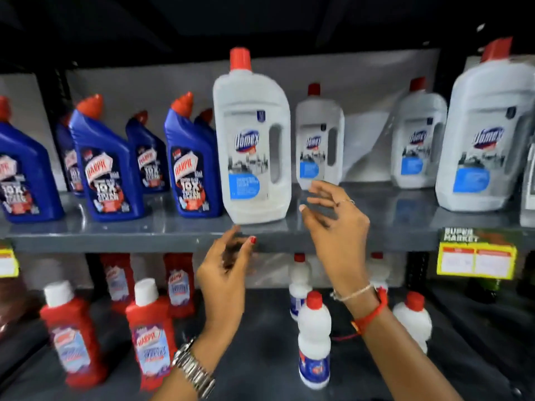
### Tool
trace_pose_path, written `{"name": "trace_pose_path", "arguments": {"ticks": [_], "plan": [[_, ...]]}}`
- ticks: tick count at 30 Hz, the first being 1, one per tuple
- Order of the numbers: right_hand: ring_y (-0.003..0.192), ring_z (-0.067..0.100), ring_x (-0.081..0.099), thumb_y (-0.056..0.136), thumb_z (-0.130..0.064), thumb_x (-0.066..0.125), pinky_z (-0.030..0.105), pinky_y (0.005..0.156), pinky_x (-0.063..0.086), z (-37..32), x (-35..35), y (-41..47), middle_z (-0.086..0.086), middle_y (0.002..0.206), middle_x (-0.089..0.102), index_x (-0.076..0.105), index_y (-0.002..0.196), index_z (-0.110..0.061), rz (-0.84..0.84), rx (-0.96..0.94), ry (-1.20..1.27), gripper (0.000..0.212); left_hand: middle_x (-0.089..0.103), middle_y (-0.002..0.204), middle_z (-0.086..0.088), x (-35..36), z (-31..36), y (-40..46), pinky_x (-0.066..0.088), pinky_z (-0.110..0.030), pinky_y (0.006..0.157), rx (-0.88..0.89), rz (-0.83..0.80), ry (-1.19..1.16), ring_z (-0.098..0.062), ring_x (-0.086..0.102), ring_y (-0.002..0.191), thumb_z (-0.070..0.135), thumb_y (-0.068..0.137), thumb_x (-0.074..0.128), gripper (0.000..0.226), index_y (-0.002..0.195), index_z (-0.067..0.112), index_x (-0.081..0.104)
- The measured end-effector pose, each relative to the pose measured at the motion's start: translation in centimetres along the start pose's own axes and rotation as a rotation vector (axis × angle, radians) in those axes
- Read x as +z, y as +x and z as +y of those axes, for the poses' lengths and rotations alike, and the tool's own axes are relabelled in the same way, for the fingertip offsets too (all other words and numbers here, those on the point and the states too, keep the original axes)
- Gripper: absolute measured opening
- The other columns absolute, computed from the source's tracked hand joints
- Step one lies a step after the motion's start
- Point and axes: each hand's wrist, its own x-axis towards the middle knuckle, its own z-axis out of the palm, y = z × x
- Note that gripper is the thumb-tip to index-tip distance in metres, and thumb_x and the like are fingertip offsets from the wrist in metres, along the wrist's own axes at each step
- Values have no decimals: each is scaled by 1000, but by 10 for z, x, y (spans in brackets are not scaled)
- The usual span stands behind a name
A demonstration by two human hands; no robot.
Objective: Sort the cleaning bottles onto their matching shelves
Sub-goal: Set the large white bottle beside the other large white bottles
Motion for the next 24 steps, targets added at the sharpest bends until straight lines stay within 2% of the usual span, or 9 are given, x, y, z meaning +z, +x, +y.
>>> {"name": "trace_pose_path", "arguments": {"ticks": [2,4,6,8,10,13,17,21,24], "plan": [[92,11,59,75,1,67,7,75,50,1,8,31,1,107,59,54,118,-6,-84,48,-46,45,72,85,-2,-3,9,14,56,-33,71,37,35,74,-14,67,76,20,78,65,24,101,17,67],[106,20,56,70,-6,75,21,90,49,12,18,60,6,118,56,48,124,-3,-202,163,-85,61,71,89,-8,-2,20,31,54,-36,72,66,63,67,-18,65,77,23,77,66,25,101,18,66],[115,25,53,61,-17,82,38,101,45,22,27,81,11,125,53,41,129,-3,-325,317,-63,82,67,102,-6,2,29,53,50,-30,79,40,55,66,-16,62,90,23,78,66,32,109,16,62],[112,28,58,48,-24,87,45,101,47,27,34,90,16,125,56,40,129,-3,-415,450,76,95,59,114,-1,6,32,78,44,-23,87,-56,18,80,-13,55,105,21,79,65,42,119,11,55],[107,31,61,52,-15,85,47,99,49,27,38,93,21,119,61,47,123,-2,-444,463,120,82,60,110,-5,10,32,102,45,-28,87,-149,-89,36,-18,55,104,18,80,64,38,115,5,57],[106,30,62,58,-6,82,45,98,49,26,37,91,19,116,63,49,121,-4,-401,437,67,71,67,89,-5,14,26,120,51,-23,70,-197,-203,-10,-22,63,88,11,80,63,22,100,2,63],[103,26,62,52,-12,86,44,98,49,27,35,87,13,110,65,53,117,-6,-334,402,66,73,66,96,-11,20,22,122,53,-26,75,-185,-190,-27,-24,63,89,5,79,62,23,102,2,63],[92,23,63,59,0,81,43,96,50,20,17,83,9,96,66,59,96,-11,-275,382,68,45,65,103,-15,36,21,116,52,-36,85,-211,-197,-59,-27,62,94,5,79,62,26,104,-1,62],[90,24,61,61,6,78,44,96,49,16,-5,84,15,99,66,58,96,-9,-239,366,78,43,65,105,-14,58,23,110,52,-29,76,-245,-226,-65,-24,62,94,8,79,63,28,106,-1,61]]}}
